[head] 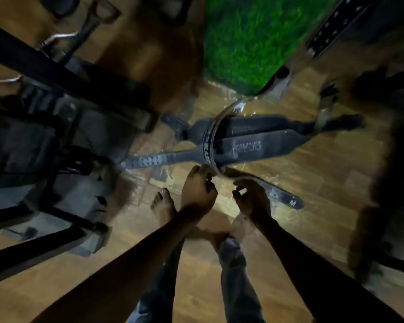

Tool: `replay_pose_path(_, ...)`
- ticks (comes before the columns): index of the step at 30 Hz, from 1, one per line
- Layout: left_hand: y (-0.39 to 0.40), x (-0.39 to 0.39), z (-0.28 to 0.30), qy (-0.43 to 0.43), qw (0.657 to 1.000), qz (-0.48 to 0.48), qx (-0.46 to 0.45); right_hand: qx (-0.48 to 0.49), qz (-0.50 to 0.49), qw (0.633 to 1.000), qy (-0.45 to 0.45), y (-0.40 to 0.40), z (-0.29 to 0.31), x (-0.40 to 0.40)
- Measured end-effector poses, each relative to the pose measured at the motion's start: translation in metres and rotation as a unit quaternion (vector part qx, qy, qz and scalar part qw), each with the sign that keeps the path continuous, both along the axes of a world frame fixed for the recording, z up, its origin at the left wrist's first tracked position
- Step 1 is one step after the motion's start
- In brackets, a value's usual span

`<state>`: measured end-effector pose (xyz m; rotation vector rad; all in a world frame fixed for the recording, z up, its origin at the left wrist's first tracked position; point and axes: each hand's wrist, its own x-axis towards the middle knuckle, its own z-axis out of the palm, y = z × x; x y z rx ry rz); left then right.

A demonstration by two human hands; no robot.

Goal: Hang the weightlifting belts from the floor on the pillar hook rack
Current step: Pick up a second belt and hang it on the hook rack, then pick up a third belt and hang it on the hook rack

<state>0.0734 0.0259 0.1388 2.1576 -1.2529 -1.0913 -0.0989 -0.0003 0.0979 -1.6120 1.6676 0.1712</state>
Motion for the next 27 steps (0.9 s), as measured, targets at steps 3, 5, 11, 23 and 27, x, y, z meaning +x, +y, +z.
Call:
replay_pose_path(3,0.007,-0.017,-0.065,-0.010,0.999,-0.016,0.045,0.012,0.028,0.999,0.018,0.013,-0.075,-0.007)
replay_pose_path(5,0.004,-0.029,-0.103,-0.014,0.998,-0.028,0.052,-0.005,0.033,0.999,0.032,0.015,-0.118,-0.007)
replay_pose_path(11,0.001,-0.032,-0.174,-0.028,0.998,0.001,0.064,-0.099,0.071,0.991,0.059,0.004,-0.202,-0.003)
replay_pose_path(23,0.055,0.005,-0.152,0.003,0.970,0.081,0.228,0.042,0.201,0.977,0.050,0.000,-0.207,0.010)
replay_pose_path(27,0.030,-0.006,-0.051,-0.009,0.954,0.043,0.298,0.158,0.135,0.978,0.007,0.005,-0.215,0.008)
